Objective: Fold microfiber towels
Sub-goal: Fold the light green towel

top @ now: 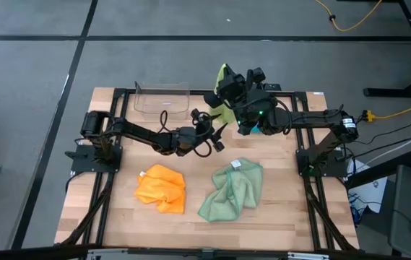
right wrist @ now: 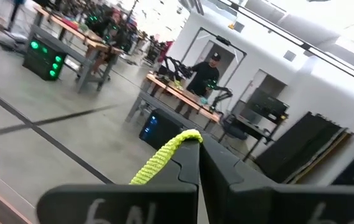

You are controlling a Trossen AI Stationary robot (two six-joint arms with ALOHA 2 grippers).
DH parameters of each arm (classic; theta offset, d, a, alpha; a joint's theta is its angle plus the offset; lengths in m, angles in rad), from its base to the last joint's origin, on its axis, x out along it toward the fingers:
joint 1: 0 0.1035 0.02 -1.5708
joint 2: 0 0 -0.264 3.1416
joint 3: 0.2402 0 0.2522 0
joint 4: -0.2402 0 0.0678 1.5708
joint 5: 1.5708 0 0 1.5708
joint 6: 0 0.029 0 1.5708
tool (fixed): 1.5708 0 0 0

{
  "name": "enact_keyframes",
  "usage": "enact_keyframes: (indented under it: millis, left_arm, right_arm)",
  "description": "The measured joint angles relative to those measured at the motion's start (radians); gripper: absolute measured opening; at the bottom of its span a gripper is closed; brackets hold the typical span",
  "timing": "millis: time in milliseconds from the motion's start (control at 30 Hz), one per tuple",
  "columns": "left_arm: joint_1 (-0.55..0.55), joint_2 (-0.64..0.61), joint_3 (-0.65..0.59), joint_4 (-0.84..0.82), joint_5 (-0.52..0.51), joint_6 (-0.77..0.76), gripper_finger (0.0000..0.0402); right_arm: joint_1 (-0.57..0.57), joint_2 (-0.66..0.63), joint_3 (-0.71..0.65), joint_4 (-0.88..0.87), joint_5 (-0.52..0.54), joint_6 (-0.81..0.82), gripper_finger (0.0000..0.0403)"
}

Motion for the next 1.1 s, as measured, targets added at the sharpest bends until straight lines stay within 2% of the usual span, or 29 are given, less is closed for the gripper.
enact_keyframes:
  millis: [300,533,700,967,1100]
  left_arm:
    - [0.006,0.0,0.0,-0.104,-0.009,-0.015,0.0181]
    - [0.006,0.0,0.0,-0.162,-0.009,-0.018,0.0154]
    - [0.006,0.0,0.0,-0.167,-0.009,-0.018,0.0129]
    - [0.006,0.0,0.0,-0.167,-0.008,-0.015,0.0109]
    - [0.006,0.0,0.0,-0.166,0.033,-0.024,0.0106]
  right_arm:
    - [0.0,0.0,0.0,-0.001,-0.02,0.009,0.0006]
    - [0.0,0.0,0.0,-0.001,-0.014,-0.015,0.0006]
    - [0.0,0.0,0.0,-0.002,0.023,-0.044,0.0006]
    - [0.0,0.0,0.0,-0.005,0.025,-0.046,0.0006]
    - [0.0,0.0,0.0,-0.005,0.025,-0.046,0.0006]
